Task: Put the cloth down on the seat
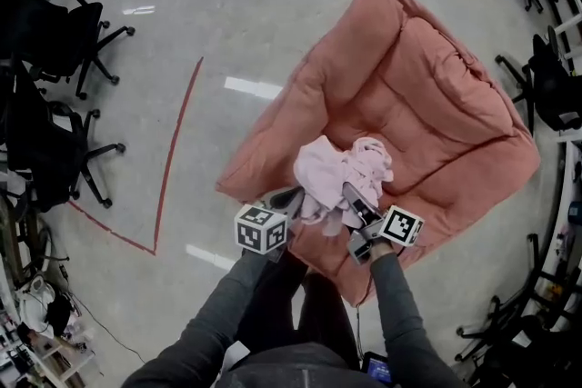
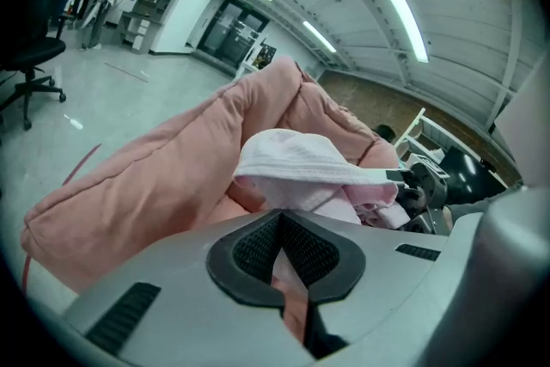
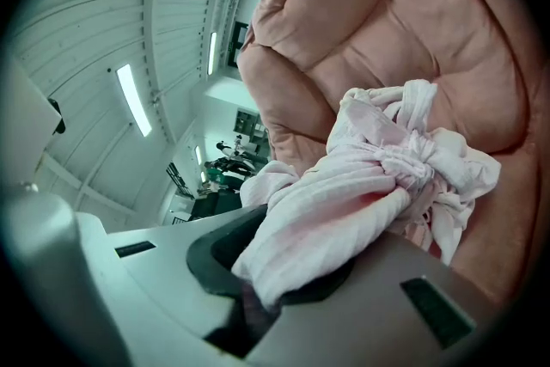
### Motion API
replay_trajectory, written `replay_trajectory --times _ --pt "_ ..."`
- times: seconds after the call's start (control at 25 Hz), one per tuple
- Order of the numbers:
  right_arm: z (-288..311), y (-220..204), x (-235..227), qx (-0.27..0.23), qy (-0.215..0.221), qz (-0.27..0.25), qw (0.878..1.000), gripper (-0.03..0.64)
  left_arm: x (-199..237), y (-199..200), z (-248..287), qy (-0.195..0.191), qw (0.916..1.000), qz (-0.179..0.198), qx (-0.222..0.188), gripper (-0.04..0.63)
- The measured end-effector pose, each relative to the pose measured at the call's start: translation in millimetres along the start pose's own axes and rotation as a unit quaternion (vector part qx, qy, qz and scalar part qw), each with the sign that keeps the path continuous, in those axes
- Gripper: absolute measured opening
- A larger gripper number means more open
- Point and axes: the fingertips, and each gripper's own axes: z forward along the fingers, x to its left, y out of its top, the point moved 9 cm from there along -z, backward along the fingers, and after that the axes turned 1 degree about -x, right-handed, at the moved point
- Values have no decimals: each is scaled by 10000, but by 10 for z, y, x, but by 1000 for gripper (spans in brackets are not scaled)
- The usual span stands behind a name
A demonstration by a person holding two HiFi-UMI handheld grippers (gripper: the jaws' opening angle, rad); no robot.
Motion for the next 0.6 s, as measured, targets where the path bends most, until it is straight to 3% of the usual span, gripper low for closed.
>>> replay_trajectory --times 0.08,0.28,0.6 --pt "72 -8 -136 65 -166 45 9998 39 77 -86 74 24 9999 -116 95 8" --pt "203 -99 -515 359 -1064 57 9937 39 303 -309 240 76 9988 -342 339 8" --pt "558 -293 -824 548 -1670 533 9830 40 594 -510 334 252 9966 -381 691 8"
